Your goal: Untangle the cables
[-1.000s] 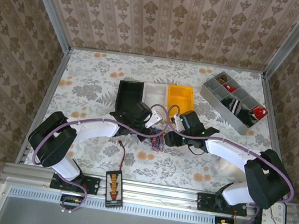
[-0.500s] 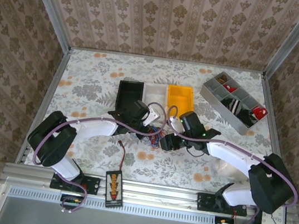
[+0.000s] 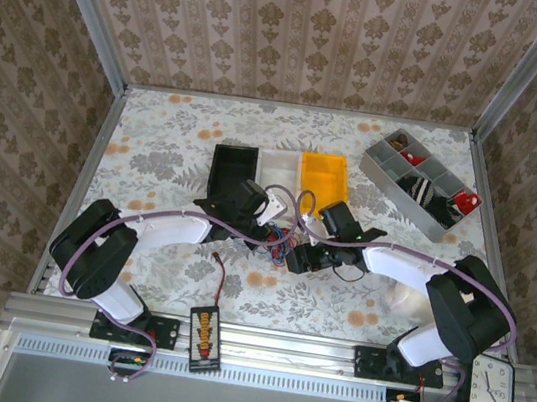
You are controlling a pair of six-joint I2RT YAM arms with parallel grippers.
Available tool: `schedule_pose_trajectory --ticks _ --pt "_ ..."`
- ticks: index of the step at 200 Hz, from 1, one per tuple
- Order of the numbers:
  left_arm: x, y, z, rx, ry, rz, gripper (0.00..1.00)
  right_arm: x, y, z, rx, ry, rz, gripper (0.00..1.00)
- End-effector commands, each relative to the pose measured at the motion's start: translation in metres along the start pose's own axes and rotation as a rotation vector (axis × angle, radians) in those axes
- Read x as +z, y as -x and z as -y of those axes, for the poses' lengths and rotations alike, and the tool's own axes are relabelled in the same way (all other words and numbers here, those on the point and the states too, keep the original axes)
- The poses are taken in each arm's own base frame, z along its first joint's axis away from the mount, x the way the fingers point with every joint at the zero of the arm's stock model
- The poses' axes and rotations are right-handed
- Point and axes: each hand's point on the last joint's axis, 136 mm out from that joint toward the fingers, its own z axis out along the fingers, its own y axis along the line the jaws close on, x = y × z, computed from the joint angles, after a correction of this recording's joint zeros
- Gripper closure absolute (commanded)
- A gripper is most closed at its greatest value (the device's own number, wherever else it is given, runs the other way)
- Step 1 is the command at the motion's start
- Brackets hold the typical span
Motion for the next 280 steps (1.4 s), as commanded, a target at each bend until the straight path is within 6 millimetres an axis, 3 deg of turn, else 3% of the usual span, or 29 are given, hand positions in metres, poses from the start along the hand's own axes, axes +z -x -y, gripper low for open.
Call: schedule_pose_trajectory --ticks 1,98,166,219,246,280 --pt "0.002 0.002 -0.002 -0.026 -0.002 0.008 1.0 -0.004 0.022 -0.002 -0.021 0.006 0.056 0.49" --pt "0.005 0.001 0.0 -0.032 -0.014 0.009 1.0 0.0 0.055 0.004 -0.002 -0.016 0.125 0.52" --pt "0.007 -0.003 -0.001 -0.039 -0.008 -0.002 1.0 -0.003 0.055 0.015 0.028 -0.022 0.151 0.88" --pt "0.012 -0.016 -0.009 -0.041 0.04 -0.055 1.0 -0.043 0.059 0.044 0.156 -0.103 0.319 1.0" --pt "0.015 -0.021 -0.012 -0.046 0.051 -0.073 1.0 -0.074 0.055 0.072 0.265 -0.21 0.422 1.0" --pt "0.017 -0.026 -0.013 -0.052 0.055 -0.088 1.0 -0.098 0.047 0.094 0.35 -0.269 0.494 1.0"
